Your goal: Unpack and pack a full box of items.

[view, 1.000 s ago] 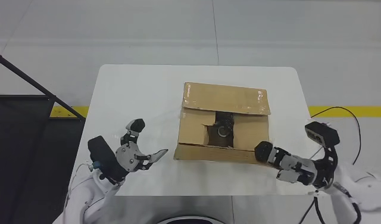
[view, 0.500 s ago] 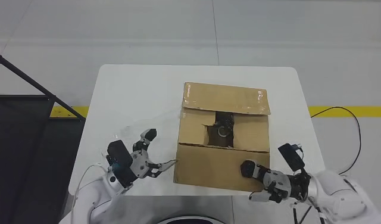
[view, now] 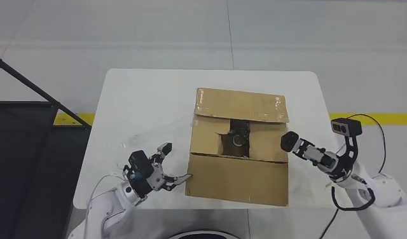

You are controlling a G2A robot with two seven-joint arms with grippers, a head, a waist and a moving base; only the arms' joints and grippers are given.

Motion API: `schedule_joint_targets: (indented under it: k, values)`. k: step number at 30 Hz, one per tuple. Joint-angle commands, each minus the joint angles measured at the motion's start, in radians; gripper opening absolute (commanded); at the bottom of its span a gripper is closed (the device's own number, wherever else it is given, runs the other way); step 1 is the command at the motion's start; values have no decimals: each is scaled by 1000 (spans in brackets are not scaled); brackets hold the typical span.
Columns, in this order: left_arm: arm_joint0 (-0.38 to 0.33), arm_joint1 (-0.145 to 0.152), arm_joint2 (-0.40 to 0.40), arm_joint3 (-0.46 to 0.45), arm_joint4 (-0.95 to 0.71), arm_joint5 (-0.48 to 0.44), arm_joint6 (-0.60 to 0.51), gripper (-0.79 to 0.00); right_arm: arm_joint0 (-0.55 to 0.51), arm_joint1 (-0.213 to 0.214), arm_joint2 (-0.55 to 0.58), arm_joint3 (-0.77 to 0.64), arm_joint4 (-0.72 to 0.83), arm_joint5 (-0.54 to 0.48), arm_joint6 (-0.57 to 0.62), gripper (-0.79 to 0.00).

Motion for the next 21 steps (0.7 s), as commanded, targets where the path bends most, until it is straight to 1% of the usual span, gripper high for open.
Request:
schedule_joint_targets:
  k: [1, 4, 9, 12, 16, 19, 21]
  values:
    - [-9, -1, 10, 12, -24, 1, -10, 0, -3, 0, 1, -2, -2, -4, 1, 0]
    - [-29, -1, 32, 30, -54, -6, -33, 0, -3, 0, 1, -2, -2, -4, 1, 0]
    - [-66, -1, 68, 65, -102, -43, -76, 0, -4, 0, 0, -4, -3, 1, -4, 0]
    - [-87, -1, 87, 84, -139, -65, -95, 0, -13, -5, -6, -19, -34, 68, -51, 0]
    - [-119, -2, 113, 112, -198, -105, -114, 0, -1, -12, -18, -11, 29, 153, -58, 0]
    - [-142, -3, 132, 131, -230, -113, -131, 0, 9, -18, -18, 6, 86, 185, -55, 0]
    - [-157, -4, 145, 141, -250, -113, -140, 0, 9, -18, -18, 6, 86, 185, -55, 0]
